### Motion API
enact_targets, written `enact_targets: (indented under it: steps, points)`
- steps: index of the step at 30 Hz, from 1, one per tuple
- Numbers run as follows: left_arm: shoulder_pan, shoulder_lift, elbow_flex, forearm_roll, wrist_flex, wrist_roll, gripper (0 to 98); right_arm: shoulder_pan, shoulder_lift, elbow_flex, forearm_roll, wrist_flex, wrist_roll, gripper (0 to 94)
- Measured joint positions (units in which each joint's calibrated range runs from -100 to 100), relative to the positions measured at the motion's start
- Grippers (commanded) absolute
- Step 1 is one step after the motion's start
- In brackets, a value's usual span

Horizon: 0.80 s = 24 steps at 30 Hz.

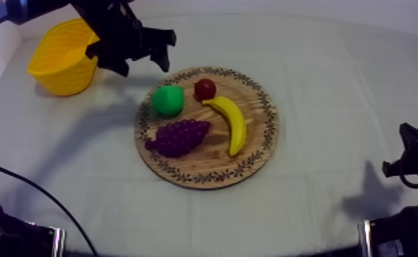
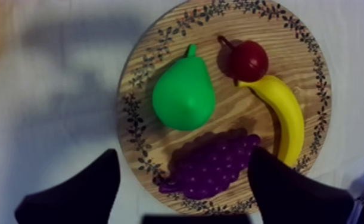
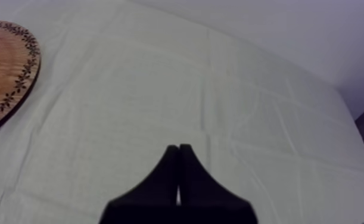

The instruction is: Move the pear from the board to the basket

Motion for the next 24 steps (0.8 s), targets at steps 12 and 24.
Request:
enact_targets:
  steps: [12, 24]
  points:
    - [0.2, 2.9, 0.1, 0.52, 0.0, 1.0, 90.3, 0.1, 0.0, 0.0, 0.0, -0.2, 0.0, 0.4]
    - [1.1, 13.3, -4.6, 1.60, -1.8, 0.9, 92.4, 0.1, 0.0, 0.0, 0.0, -0.2, 0.0, 0.4]
